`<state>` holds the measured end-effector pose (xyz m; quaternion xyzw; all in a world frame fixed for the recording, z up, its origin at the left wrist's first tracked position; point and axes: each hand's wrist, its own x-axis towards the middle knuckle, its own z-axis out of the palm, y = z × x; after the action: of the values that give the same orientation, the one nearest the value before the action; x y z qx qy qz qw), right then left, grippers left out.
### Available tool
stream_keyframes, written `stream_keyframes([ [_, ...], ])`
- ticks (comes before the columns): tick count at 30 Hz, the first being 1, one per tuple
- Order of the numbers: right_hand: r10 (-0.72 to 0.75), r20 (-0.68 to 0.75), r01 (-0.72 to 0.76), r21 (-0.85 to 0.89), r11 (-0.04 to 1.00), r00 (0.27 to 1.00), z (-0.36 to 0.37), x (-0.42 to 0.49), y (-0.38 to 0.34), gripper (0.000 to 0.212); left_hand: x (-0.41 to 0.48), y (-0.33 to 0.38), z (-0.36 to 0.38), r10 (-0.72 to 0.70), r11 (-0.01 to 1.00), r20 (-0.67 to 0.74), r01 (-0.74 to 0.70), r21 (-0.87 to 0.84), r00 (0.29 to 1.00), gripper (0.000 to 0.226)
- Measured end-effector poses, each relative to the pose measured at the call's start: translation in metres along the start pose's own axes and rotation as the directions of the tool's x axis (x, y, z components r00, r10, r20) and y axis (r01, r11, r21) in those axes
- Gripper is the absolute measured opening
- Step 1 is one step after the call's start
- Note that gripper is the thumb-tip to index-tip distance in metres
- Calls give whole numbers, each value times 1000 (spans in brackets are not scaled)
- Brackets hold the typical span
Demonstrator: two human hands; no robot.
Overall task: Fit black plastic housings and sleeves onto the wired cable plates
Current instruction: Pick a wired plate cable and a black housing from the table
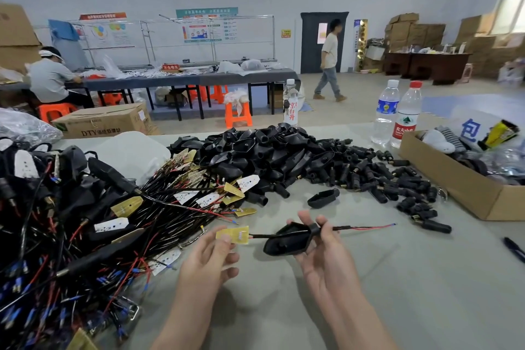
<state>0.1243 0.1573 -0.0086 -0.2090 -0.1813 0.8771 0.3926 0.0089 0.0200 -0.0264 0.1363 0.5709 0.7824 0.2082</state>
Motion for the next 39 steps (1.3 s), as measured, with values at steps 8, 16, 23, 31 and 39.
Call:
stream_keyframes([
  [8,55,38,-56,26,998,998,8,-7,20,20,-8,-1,5,117,984,40,-122,133,992,6],
  [16,63,101,-63,-9,998,993,12,-13,26,18,-17,1,10,206,935,49,-211,285,977,13],
  [23,123,195,-117,-44,992,973,11,-20,35,19,-22,1,17,141,960,77,-156,232,987,4],
  [31,150,248,-134,-82,988,957,13,-20,31,28,-17,-2,14,14,997,103,-21,69,995,17],
  [39,79,198,-21,-279,960,977,11,-16,29,39,-11,-2,6,34,996,62,-39,79,997,15],
])
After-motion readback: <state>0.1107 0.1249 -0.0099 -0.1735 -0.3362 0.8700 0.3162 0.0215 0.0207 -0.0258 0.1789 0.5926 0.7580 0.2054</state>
